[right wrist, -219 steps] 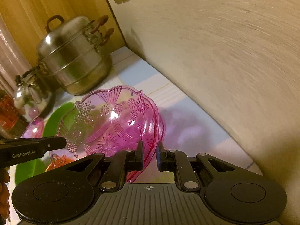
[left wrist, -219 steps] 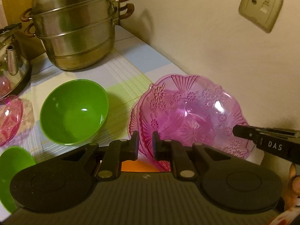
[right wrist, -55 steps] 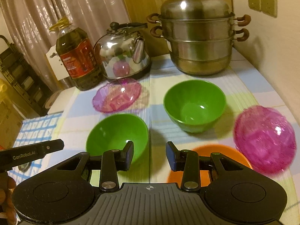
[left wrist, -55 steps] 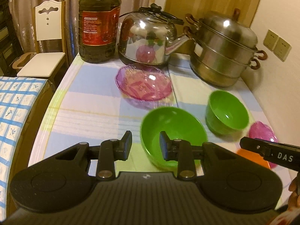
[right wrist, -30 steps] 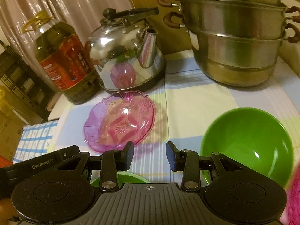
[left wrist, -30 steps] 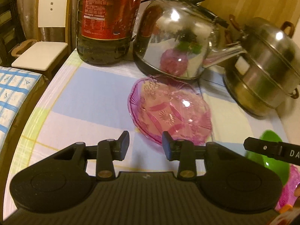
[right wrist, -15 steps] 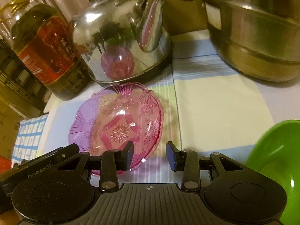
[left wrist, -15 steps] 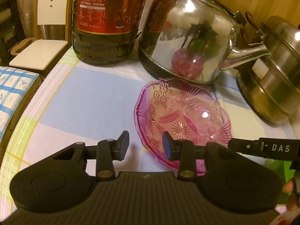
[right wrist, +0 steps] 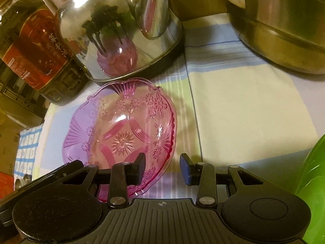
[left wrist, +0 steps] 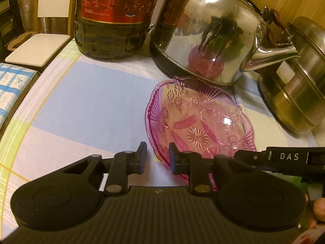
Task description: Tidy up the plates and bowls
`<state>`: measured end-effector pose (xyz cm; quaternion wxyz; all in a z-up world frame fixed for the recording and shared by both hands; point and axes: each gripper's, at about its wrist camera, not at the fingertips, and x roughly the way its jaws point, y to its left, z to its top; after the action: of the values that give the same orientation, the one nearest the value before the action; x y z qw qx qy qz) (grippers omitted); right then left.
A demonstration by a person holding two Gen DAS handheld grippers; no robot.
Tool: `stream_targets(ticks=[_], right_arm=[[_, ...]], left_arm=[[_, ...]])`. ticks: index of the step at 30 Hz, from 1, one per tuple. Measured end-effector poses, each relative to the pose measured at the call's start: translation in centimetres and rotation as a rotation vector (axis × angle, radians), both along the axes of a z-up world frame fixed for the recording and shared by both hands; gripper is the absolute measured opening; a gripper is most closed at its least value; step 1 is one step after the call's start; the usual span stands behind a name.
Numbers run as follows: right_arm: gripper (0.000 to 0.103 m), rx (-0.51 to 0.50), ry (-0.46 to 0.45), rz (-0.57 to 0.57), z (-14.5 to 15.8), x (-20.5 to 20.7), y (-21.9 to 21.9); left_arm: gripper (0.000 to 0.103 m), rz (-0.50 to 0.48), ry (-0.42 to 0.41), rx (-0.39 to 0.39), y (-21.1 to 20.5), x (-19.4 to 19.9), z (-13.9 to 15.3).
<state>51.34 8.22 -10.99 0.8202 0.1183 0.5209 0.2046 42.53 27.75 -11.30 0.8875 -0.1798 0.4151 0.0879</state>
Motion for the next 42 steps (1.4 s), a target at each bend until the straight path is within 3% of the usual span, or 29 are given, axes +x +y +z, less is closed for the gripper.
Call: stream_targets(ticks=[2, 5, 6, 15, 24, 33, 42], right_arm=[[0.038, 0.012, 0.01, 0.0, -0.2, 0.1, -0.1], [0.018, 0.009, 0.006, 0.008, -0.5, 0.1, 0.0], [0.017, 0.013, 0.008, 0.012, -0.6, 0.1, 0.0], [0.015, 0.01, -0.016, 0.017, 0.2, -0.7, -0.2], [0.015, 0.032, -0.057, 0.019, 3.5, -3.2, -1.8], [0.015, 0.034, -0.104, 0.013, 8.2, -8.0, -4.2], [0.015, 0.042, -0.138, 0.0, 12.1, -15.4, -7.9]], left_arm=[[0.016, 0.001, -0.008, -0.009, 0.1, -0.1, -0.2], [0.013, -0.002, -0.014, -0.001, -0.1, -0.1, -0.1], [0.013, -0.002, -0.013, 0.002, -0.1, -0.1, -0.1], [0.013, -0.021, 0.006, 0.024, -0.7, -0.6, 0.9], [0.013, -0.045, -0.026, 0.064, -2.3, -2.7, 4.8], [0.013, -0.072, -0.066, 0.079, -4.9, -7.2, 9.5], [0.013, -0.1, -0.088, 0.085, -8.5, -13.9, 12.8]])
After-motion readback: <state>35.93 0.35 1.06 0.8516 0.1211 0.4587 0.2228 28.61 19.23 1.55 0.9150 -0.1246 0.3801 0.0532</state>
